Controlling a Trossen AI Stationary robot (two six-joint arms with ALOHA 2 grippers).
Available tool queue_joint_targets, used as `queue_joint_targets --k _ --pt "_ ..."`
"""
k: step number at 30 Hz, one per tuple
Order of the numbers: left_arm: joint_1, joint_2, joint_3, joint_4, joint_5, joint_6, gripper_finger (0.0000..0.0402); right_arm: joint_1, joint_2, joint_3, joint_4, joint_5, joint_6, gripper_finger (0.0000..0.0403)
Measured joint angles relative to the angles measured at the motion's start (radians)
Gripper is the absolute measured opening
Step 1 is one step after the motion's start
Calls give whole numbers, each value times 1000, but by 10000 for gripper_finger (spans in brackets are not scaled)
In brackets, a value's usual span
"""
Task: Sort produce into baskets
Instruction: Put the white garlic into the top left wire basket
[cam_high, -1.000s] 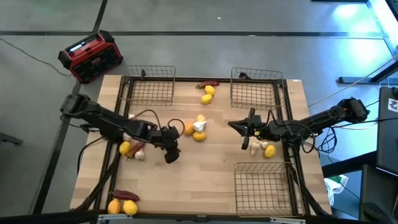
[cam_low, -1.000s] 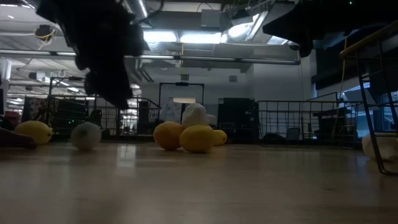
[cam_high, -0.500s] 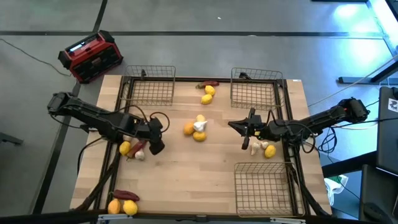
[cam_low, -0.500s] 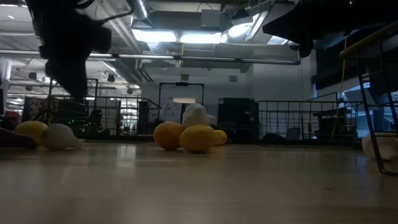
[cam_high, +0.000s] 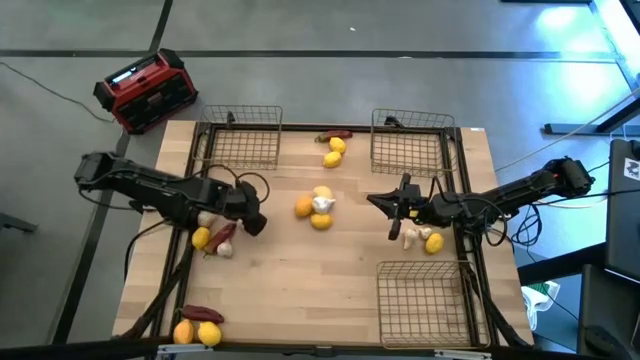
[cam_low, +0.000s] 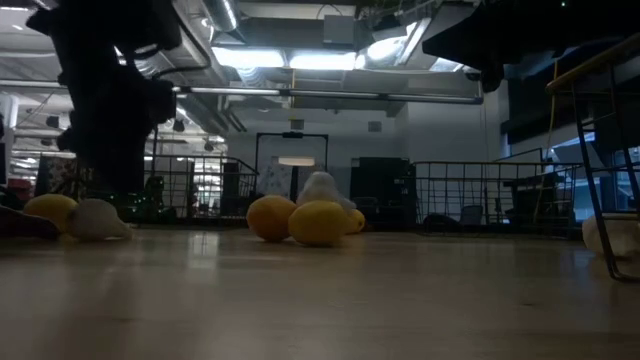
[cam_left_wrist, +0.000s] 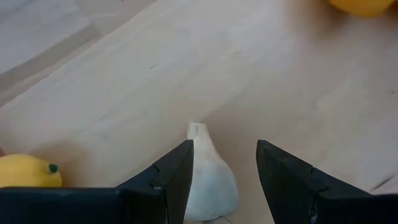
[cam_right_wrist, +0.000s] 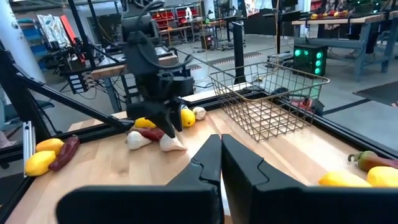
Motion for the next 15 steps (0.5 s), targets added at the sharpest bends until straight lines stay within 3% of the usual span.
queue_joint_targets --k 10,15 --pt "95 90 -9 41 130 133 171 0 0 0 -5 1 -5 14" --pt "100 153 -9 42 143 147 171 0 0 0 -11 1 -6 14"
